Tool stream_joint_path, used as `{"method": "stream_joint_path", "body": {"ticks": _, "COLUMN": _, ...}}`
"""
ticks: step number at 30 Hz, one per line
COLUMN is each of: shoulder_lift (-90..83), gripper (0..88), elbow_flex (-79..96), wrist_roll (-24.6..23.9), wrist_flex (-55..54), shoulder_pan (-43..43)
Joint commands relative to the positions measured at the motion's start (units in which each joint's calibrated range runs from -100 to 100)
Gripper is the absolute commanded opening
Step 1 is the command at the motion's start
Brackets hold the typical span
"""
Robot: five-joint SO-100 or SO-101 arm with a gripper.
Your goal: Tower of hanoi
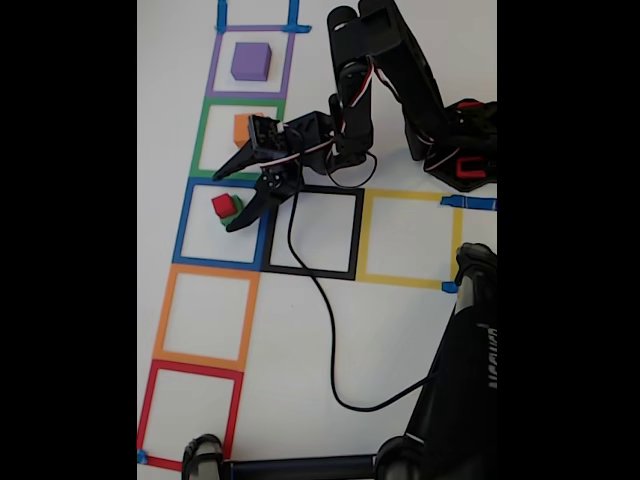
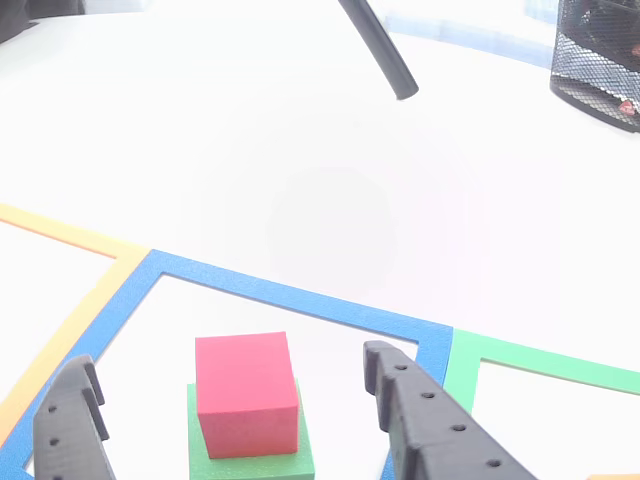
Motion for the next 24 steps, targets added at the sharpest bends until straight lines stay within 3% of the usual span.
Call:
{"method": "stream_joint_path", "body": {"ticks": 1, "shoulder_lift": 0.2, "gripper": 27.9, "elbow_flex": -1.9, "wrist_roll": 0.4, "wrist_flex": -1.5, "shoulder_pan": -1.5}}
{"method": "stream_joint_path", "body": {"ticks": 12, "shoulder_lift": 2.3, "gripper": 25.5, "elbow_flex": -2.2, "wrist_roll": 0.4, "wrist_flex": -2.8, "shoulder_pan": -4.0}}
{"method": "stream_joint_path", "body": {"ticks": 24, "shoulder_lift": 3.0, "gripper": 13.6, "elbow_flex": -2.6, "wrist_roll": 0.4, "wrist_flex": -3.1, "shoulder_pan": -4.7}}
